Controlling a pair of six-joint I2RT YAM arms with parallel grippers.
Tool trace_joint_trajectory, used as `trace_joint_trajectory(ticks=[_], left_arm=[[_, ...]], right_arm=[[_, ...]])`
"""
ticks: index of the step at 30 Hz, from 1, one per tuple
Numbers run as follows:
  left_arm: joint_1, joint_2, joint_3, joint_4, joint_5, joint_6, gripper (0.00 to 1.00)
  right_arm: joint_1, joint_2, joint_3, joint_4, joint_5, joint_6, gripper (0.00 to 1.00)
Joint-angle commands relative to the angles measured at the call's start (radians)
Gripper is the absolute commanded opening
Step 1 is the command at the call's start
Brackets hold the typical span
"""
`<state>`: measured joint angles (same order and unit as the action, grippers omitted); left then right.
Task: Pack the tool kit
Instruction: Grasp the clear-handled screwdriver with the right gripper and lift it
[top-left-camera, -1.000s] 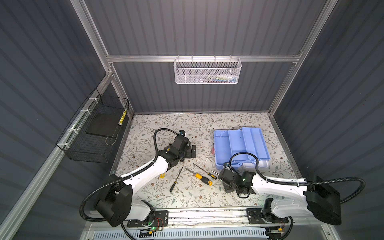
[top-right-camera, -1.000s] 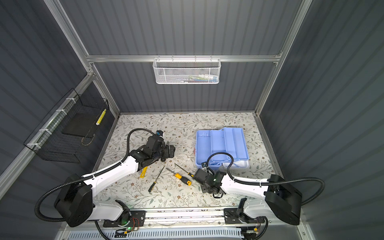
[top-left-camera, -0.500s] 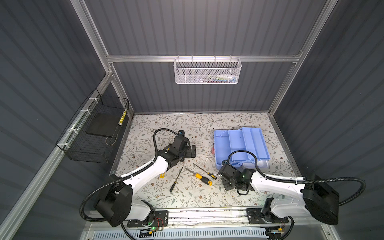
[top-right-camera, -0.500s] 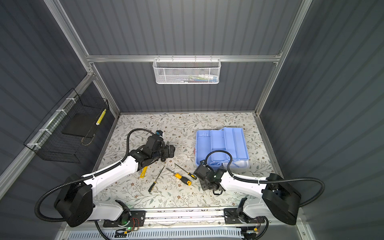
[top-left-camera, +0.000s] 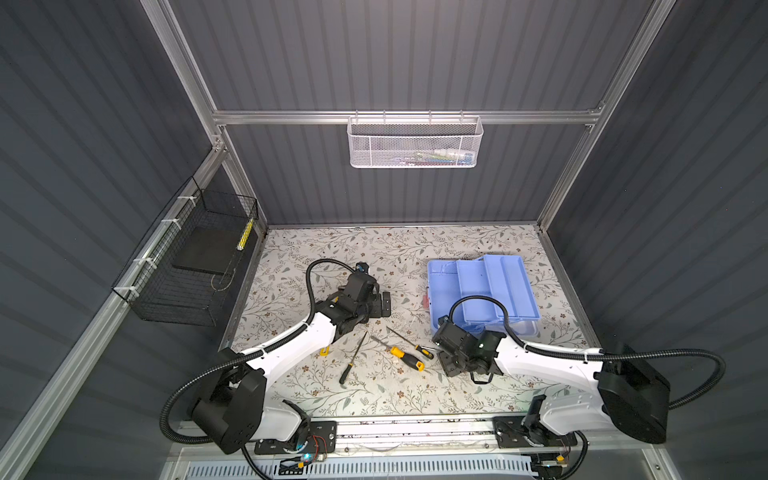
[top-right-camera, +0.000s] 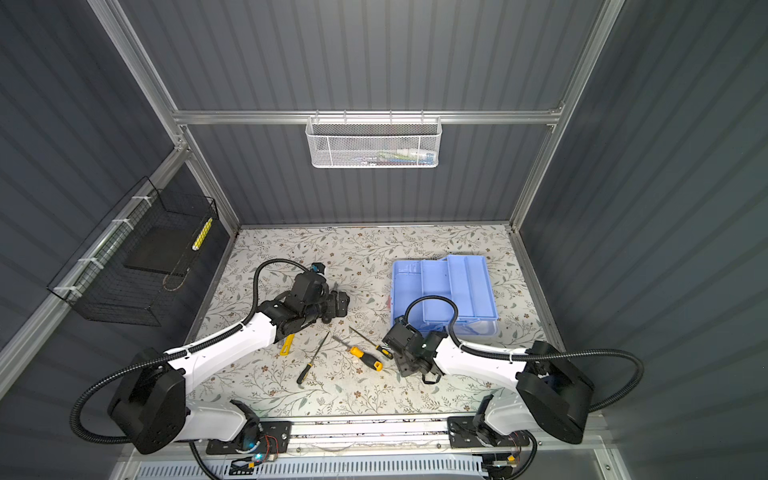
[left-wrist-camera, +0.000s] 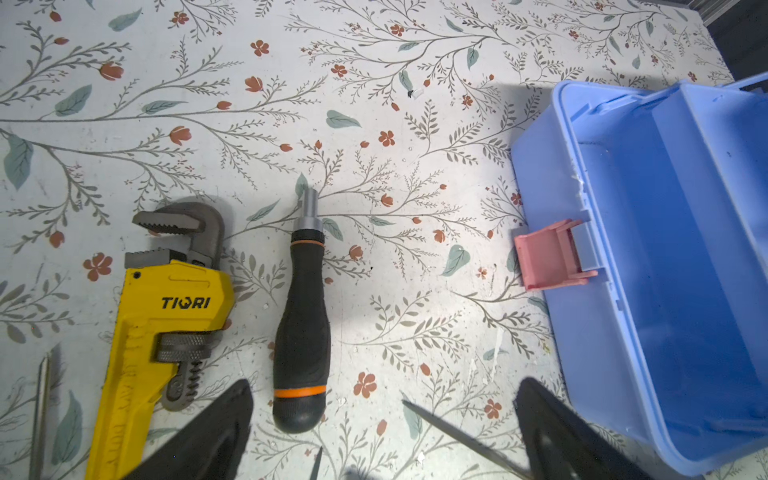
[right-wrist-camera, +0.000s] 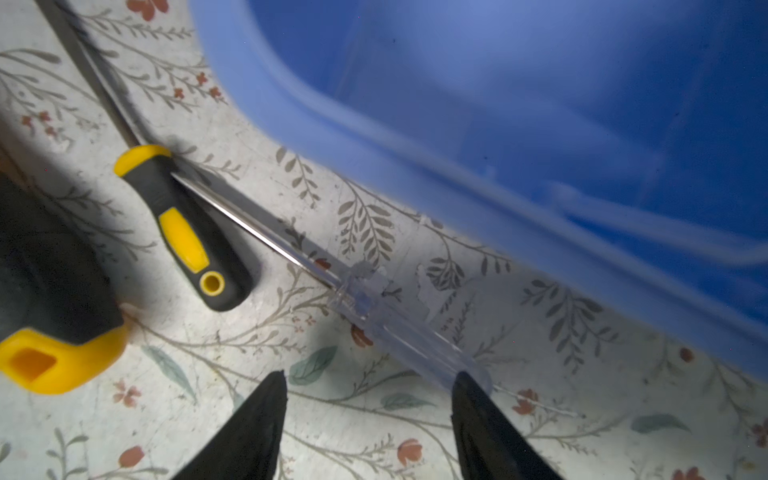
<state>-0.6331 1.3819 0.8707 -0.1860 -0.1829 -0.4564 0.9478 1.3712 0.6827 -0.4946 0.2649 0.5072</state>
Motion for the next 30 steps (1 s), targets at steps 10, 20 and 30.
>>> trace_joint_trajectory(ticks=[10, 20, 30], left_arm=[[0.012, -0.040, -0.033, 0.010, 0.016, -0.013, 1.00], [0.021, -0.055, -0.051, 0.012, 0.013, -0.017, 1.00], [0.026, -0.068, -0.057, 0.007, 0.007, -0.018, 1.00]], right_arm=[[-0.058, 0.058, 0.028, 0.013, -0.068, -0.051, 0.69], [-0.054, 0.060, 0.002, 0.025, -0.118, -0.022, 0.60], [-0.035, 0.091, -0.007, 0.073, -0.148, -0.035, 0.40]])
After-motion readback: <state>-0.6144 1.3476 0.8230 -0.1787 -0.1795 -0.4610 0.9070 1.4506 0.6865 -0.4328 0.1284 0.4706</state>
